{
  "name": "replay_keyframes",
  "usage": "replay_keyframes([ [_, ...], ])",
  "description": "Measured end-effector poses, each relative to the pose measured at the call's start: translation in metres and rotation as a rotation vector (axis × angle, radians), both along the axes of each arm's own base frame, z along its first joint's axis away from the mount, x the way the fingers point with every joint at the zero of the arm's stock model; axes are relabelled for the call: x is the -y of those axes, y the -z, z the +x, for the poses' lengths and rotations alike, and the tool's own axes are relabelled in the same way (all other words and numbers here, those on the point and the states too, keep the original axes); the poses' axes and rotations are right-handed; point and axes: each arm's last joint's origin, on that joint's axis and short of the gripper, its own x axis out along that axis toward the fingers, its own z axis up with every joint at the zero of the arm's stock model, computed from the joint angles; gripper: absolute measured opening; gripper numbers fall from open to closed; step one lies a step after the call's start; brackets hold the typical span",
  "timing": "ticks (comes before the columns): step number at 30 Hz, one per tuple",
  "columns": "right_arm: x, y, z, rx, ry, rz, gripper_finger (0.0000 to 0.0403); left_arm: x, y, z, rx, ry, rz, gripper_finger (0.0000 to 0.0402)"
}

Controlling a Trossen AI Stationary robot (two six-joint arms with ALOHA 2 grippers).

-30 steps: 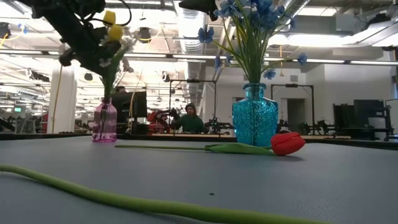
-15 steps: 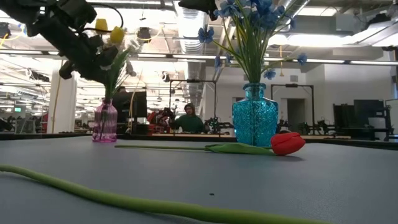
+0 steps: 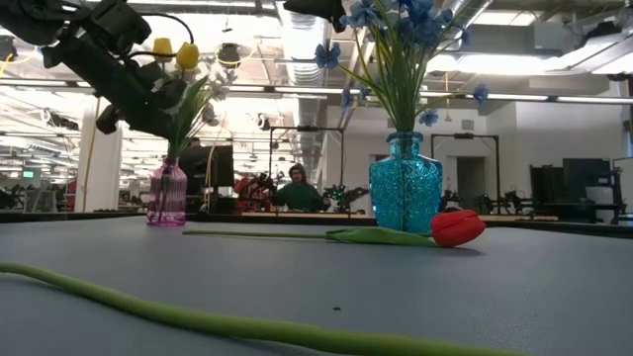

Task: Sort flowers into vase by color
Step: Put the yellow flower into the purple vase

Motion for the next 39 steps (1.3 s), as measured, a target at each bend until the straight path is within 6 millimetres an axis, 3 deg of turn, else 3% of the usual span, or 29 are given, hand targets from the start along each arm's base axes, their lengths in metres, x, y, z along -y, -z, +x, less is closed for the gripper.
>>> replay_keyframes([
  [9, -0.006, 0.000, 0.001, 0.000, -0.013, 0.008, 0.0297, -0.003, 0.001, 0.001, 0.014, 0.003, -0.015, 0.0007],
  [19, -0.011, 0.000, 0.002, -0.001, -0.026, 0.008, 0.0297, 0.009, -0.003, -0.009, 0.040, 0.021, -0.036, 0.0106],
  [23, -0.011, 0.000, 0.002, 0.000, -0.025, 0.008, 0.0297, 0.016, -0.007, -0.016, 0.025, 0.018, -0.018, 0.0124],
  [39, -0.013, 0.000, 0.002, -0.002, -0.026, 0.030, 0.0297, 0.017, -0.018, -0.017, 0.092, 0.029, 0.066, 0.0053],
])
